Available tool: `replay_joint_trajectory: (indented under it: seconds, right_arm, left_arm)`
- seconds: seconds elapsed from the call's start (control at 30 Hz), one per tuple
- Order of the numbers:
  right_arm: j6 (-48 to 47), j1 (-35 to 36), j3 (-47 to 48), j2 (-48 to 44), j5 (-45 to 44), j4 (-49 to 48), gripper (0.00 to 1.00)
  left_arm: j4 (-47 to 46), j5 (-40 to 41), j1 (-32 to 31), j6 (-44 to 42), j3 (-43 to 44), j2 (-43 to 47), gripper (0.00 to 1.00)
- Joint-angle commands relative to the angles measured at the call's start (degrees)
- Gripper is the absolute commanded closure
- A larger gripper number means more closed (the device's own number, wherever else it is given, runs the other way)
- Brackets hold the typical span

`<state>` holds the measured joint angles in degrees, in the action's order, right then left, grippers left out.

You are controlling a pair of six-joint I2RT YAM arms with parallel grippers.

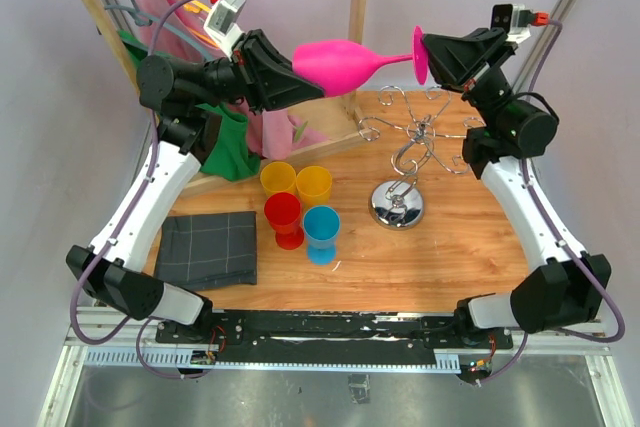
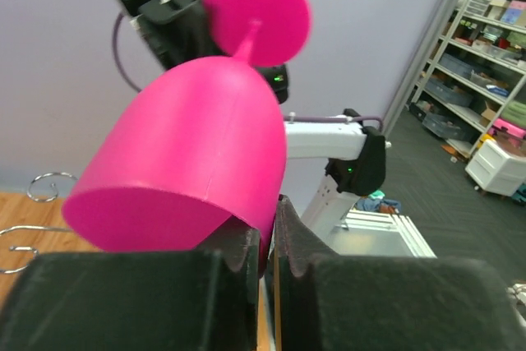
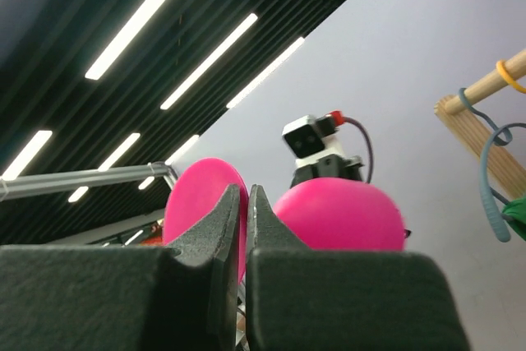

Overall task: Take the wine glass off the wine glass rack
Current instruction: Place the wine glass at the center of the board.

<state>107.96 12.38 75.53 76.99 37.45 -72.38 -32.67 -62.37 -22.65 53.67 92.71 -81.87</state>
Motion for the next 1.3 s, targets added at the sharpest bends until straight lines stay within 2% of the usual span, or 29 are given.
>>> replay_joint_trajectory:
  seconds: [0.0,0.17,0.2,0.3,0.4,0.53,0.57,0.67,0.7,0.8,0.9,1.13,1.27]
  right_arm:
    - [0.5,1.2,-0.6,2.4,3.1,-5.7,0.99]
    - [1.8,1.3,0.3,5.8,1.6,-9.1,0.99]
    - [2.2,1.3,0.3,6.3,1.2,-9.5,0.96]
    - [3.1,1.3,-0.1,7.2,-0.4,-10.3,0.81]
    - [3.0,0.7,0.6,7.3,0.1,-9.9,0.58]
    - [1.6,-3.0,0.7,4.9,2.8,-6.4,0.33]
    - [1.1,-4.4,0.4,3.8,3.3,-5.2,0.3]
    - [0.0,-10.3,-0.9,0.6,4.8,-1.9,0.23]
    - [-0.2,-12.2,-1.1,-0.7,5.5,-0.8,0.23]
    - [-1.2,-17.9,-0.8,-3.2,8.6,3.6,0.21]
    - [-4.9,-22.0,1.2,-5.2,13.5,10.9,0.19]
    - [-27.8,-25.2,7.9,-9.5,22.2,41.0,0.16]
    - [-32.2,-25.4,8.5,-10.5,23.0,47.6,0.16]
  left_arm:
    - [-1.4,2.4,-0.5,-0.1,1.6,0.6,0.99]
    - [-1.6,2.3,-0.5,0.4,2.0,1.3,1.0]
    - [-1.6,2.1,-0.5,0.4,2.1,1.5,1.0]
    - [-1.6,1.0,-0.5,0.2,2.1,2.0,1.0]
    - [-1.8,-0.6,-0.5,-0.2,2.5,2.5,1.0]
    - [-1.1,-3.4,-0.4,-1.3,2.9,3.8,1.0]
    - [0.7,-3.9,-0.4,-2.3,3.0,4.3,1.0]
    - [10.9,-4.7,-0.3,-9.2,3.1,6.4,1.0]
    - [16.8,-4.4,-0.3,-14.7,3.5,7.0,1.0]
    - [45.8,-0.4,-0.3,-35.5,9.7,7.3,1.0]
    - [63.7,6.7,-0.3,-49.8,14.5,6.9,1.0]
    - [79.4,21.7,-0.3,-62.5,11.7,11.1,1.0]
    - [85.2,29.1,-0.3,-68.7,10.5,13.8,1.0]
